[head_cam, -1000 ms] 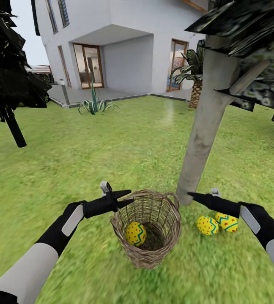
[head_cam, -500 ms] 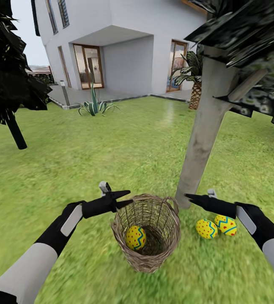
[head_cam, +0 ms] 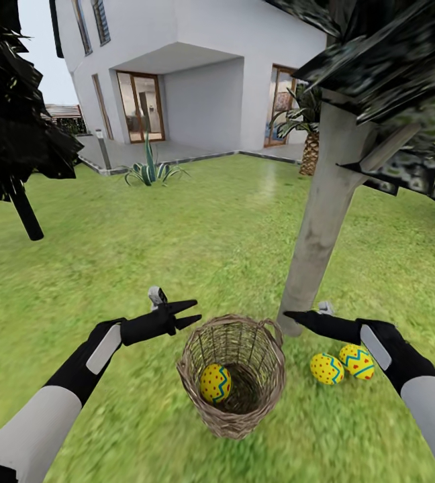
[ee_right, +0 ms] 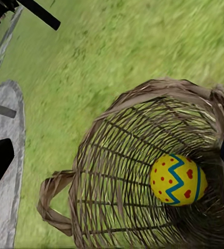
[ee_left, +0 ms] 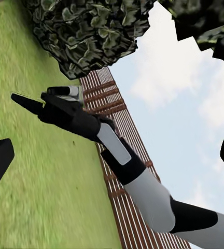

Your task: Take the three Easter eggs out of the wicker basket on the lawn in the garden, then place them on the lawn next to a single tree (choose any tree) so that all three eggs are next to the same tree and none are left in the basket.

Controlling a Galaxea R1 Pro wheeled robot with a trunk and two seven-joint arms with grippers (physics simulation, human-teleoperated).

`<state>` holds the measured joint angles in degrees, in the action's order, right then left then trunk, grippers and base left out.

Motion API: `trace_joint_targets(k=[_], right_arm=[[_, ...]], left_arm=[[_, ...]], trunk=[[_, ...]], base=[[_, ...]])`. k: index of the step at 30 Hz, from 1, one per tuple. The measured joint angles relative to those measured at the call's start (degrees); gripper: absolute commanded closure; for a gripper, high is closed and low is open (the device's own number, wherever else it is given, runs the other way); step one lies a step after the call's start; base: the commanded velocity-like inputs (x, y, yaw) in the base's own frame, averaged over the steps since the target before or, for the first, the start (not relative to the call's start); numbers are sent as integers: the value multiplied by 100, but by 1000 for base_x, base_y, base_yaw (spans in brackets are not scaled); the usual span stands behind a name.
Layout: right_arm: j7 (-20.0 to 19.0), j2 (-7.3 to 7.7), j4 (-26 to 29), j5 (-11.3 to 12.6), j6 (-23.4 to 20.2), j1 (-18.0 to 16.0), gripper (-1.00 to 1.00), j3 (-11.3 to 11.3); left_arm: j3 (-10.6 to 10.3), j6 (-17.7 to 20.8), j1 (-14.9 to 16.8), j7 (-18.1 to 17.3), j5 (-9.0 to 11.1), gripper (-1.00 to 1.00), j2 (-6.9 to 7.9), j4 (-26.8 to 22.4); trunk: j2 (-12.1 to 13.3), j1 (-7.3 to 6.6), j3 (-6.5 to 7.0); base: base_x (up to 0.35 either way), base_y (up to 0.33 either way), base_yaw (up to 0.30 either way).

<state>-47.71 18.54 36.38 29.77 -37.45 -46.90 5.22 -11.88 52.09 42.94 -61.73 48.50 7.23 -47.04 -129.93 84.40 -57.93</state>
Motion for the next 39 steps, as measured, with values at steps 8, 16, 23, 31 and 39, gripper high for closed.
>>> trace_joint_targets(k=[8, 16, 23, 31, 39], right_arm=[[1934, -780, 352, -543, -45, 0, -100, 612], [2189, -912, 357, -542, -50, 0, -100, 821], [2614, -1045, 349, -529, -58, 1, -100, 960], [2751, -1102, 324, -520, -59, 1, -100, 1175], [3110, -1113, 245, -516, -78, 1, -100, 1354]], left_arm=[[102, 2, -1, -13, 8, -100, 150, -3], [463, -65, -6, -68, 24, -100, 140, 196], [563, -72, -8, -95, 29, -100, 104, 411], [563, -75, -8, -97, 30, -100, 98, 420], [557, -88, -9, -90, 23, -100, 83, 430]], trunk=[[321, -176, 144], [443, -242, 198], [443, -244, 198], [443, -243, 198], [443, -242, 198]], base=[[0, 0, 0], [0, 0, 0], [99, 123, 0], [144, 209, 0], [8, 12, 0]])
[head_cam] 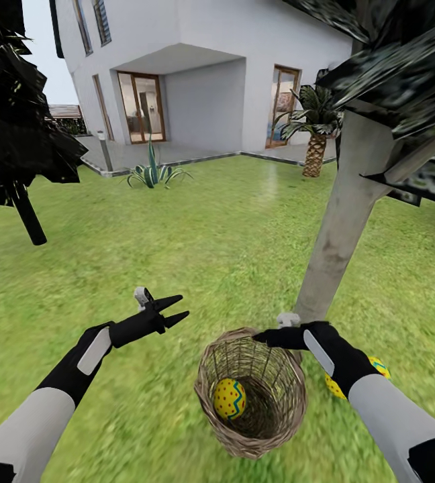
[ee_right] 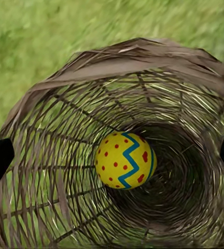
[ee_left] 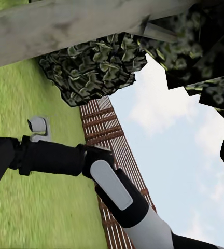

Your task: Take the three Easter eggs out of the wicker basket on the lawn in the garden, then place them on the lawn next to a single tree (choose any tree) so that all three eggs are next to the same tree and none are left in the basket.

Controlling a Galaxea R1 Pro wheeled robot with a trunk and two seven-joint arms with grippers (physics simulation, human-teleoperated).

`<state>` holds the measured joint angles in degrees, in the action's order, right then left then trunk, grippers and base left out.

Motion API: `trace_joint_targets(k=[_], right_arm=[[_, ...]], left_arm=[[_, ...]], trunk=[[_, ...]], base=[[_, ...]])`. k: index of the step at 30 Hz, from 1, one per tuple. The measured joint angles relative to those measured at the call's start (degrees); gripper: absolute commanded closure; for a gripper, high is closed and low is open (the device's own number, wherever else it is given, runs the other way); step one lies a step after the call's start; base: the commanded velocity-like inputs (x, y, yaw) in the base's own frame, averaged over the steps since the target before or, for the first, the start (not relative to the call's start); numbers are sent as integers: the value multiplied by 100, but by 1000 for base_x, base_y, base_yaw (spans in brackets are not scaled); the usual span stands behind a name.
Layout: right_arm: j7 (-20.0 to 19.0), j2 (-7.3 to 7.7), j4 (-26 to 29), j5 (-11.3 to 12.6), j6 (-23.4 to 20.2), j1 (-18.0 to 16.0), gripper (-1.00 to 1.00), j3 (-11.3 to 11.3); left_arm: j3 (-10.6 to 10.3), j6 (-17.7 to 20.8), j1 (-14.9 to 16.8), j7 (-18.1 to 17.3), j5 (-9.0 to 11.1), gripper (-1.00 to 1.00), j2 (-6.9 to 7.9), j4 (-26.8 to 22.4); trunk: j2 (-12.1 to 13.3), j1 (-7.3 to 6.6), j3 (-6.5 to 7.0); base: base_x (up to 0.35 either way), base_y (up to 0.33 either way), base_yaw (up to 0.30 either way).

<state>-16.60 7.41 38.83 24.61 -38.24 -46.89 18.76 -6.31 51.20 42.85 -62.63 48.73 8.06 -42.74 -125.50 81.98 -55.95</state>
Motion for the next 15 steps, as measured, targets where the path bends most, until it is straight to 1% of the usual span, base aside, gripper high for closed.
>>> trace_joint_targets(k=[2, 4, 6, 8, 10, 15], right_arm=[[247, 5, 1, 16, -41, 0, -100, 168], [352, 9, 14, 27, -245, 0, -100, 239], [443, 6, 47, 14, -738, 0, -100, 294], [488, 7, 66, 0, -989, 0, -100, 312], [512, 8, 66, 7, -1083, 0, -100, 319], [534, 5, 67, 24, -1143, 0, -100, 326]], left_arm=[[0, -1, 0, 1, -1, -100, -2, 0], [0, -2, 0, 1, -1, -100, -2, 0], [0, -2, 0, 1, -1, -100, -3, 0], [0, -2, 0, 1, -1, -100, -4, 0], [0, -2, 0, 1, -1, -100, -3, 0], [0, -2, 0, 1, -1, -100, -6, 0]], trunk=[[0, 0, 0], [0, 0, 0], [0, 0, 0], [0, 0, 0], [0, 0, 0], [0, 0, 0]], base=[[0, 0, 0], [0, 0, 0], [0, 0, 0], [0, 0, 0], [0, 0, 0], [0, 0, 0]])
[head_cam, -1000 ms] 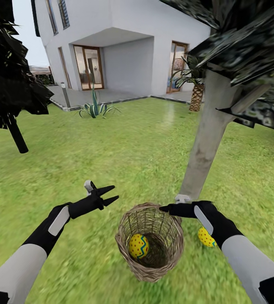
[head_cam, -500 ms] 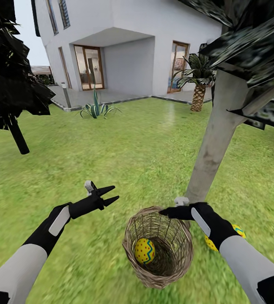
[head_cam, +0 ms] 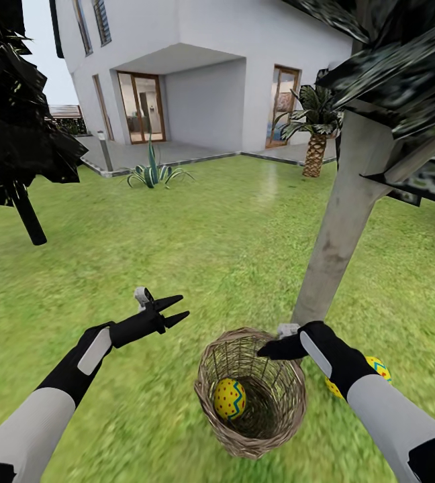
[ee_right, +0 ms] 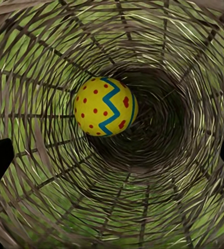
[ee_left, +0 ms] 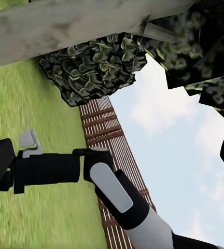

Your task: Take the three Easter eggs out of the wicker basket on the lawn in the garden, then place them on the lawn next to a single tree (choose any tree) so that all three eggs are next to the same tree and none are left in the basket.

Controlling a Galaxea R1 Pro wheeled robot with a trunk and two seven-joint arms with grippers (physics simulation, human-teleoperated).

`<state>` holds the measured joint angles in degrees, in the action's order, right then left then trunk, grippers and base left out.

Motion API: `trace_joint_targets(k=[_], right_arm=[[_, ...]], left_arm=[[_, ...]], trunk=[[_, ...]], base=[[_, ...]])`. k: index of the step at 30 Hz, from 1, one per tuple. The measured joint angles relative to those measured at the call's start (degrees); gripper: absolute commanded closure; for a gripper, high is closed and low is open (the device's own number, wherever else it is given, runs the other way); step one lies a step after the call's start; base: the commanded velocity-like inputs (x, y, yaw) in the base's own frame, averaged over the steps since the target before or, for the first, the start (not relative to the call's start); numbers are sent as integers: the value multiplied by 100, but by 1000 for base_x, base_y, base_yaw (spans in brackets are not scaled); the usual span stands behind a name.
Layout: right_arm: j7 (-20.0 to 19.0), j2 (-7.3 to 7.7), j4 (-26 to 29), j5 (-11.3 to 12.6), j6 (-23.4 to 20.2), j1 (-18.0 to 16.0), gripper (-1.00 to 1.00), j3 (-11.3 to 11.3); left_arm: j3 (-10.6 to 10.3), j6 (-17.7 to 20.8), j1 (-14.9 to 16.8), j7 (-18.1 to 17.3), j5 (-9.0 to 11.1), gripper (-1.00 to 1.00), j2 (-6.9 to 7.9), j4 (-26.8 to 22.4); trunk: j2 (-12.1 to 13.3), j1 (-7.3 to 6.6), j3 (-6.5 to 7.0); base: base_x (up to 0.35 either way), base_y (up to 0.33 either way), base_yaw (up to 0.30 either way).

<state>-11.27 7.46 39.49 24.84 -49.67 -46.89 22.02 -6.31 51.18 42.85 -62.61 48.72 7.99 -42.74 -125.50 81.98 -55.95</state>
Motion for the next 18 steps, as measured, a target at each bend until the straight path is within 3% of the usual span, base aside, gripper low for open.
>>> trace_joint_targets(k=[12, 18], right_arm=[[-7, -106, -34, 35, -255, 5, -100, 21], [8, -314, -42, 28, -410, 1, -100, 57]], left_arm=[[-2, 0, 0, 0, 0, -100, -5, 0], [-8, 0, 0, 0, -2, -100, -5, 2]], trunk=[[0, 0, 0], [0, 0, 0]], base=[[0, 0, 0], [0, 0, 0]])
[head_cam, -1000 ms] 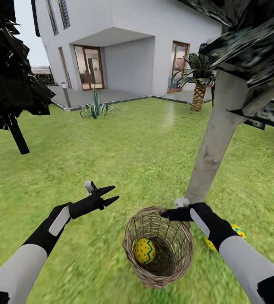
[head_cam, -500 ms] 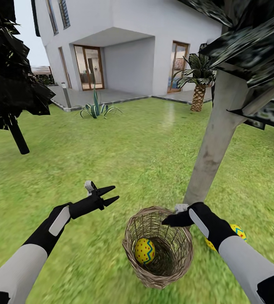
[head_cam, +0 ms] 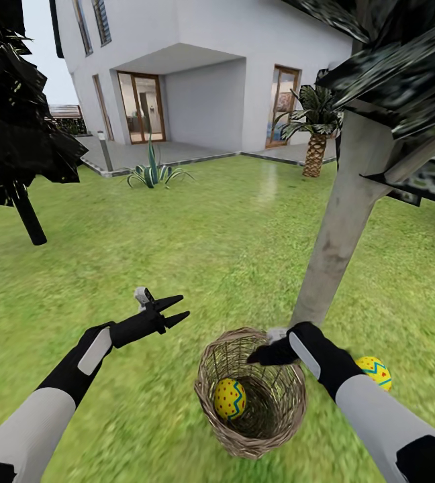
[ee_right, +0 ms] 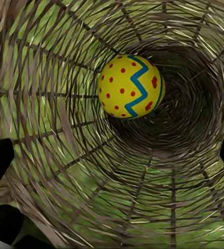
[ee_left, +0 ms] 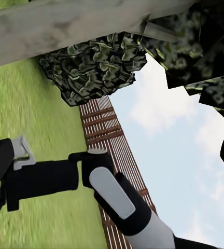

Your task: Take the three Easter eggs out of the wicker basket on the lawn in the garden, then place them on the lawn next to a single tree (choose any tree) so that all three eggs are next to the same tree and none are left in the basket.

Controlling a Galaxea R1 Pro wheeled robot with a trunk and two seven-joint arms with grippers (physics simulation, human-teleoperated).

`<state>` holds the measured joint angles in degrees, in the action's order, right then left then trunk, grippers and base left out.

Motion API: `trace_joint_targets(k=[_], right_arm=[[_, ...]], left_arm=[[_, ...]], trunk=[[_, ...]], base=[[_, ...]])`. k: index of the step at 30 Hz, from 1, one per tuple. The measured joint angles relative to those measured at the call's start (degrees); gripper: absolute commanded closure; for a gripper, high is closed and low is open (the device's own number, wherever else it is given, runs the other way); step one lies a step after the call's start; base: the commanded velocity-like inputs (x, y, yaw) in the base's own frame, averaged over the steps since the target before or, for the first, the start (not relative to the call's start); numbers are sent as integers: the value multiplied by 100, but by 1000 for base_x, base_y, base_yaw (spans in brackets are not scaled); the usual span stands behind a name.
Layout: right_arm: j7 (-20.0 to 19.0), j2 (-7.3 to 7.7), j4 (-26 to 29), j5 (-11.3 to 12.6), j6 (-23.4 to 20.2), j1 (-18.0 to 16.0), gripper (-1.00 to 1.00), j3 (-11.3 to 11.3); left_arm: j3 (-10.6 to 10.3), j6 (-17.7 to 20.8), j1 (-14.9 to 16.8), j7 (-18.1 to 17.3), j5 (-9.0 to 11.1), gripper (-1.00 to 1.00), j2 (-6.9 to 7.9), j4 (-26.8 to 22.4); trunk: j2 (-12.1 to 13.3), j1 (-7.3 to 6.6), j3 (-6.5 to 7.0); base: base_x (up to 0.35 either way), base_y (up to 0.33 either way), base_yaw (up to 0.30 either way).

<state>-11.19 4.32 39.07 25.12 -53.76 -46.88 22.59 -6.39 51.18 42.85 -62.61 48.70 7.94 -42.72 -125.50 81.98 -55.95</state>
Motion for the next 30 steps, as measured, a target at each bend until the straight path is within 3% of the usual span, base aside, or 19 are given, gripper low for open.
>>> trace_joint_targets(k=[5, 9, 12, 18, 21, 26, 30], right_arm=[[104, -95, -111, -13, -4, -2, -100, 186], [617, -424, -448, -9, -62, -21, -100, 229], [975, -559, -564, -61, -82, -26, -100, 233], [1384, -600, -632, -105, -72, -27, -100, 245], [1412, -602, -633, -117, -63, -27, -100, 284], [1413, -595, -632, -198, -42, -27, -100, 566], [1392, -602, -625, -198, -48, -27, -100, 624]], left_arm=[[-1, -2, 0, 6, -7, -100, -8, -2], [-1, -7, 0, 8, -8, -100, -9, -2], [1, -8, 0, 9, -6, -100, -5, -2], [1, -8, 0, 7, -4, -100, -2, -1], [1, -8, 0, 2, -7, -100, -1, -2], [-1, -8, 0, 1, -3, -100, 0, -2], [5, -8, 0, 2, -6, -100, 0, -2]], trunk=[[0, -1, 0], [0, -3, 0], [0, -1, 0], [0, 0, 0], [0, 0, 0], [0, 0, 0], [0, 0, 0]], base=[[55, 0, 0], [257, 0, 0], [97, 0, 0], [16, 0, 0], [1, 0, 0], [0, 0, 0], [0, 0, 0]])
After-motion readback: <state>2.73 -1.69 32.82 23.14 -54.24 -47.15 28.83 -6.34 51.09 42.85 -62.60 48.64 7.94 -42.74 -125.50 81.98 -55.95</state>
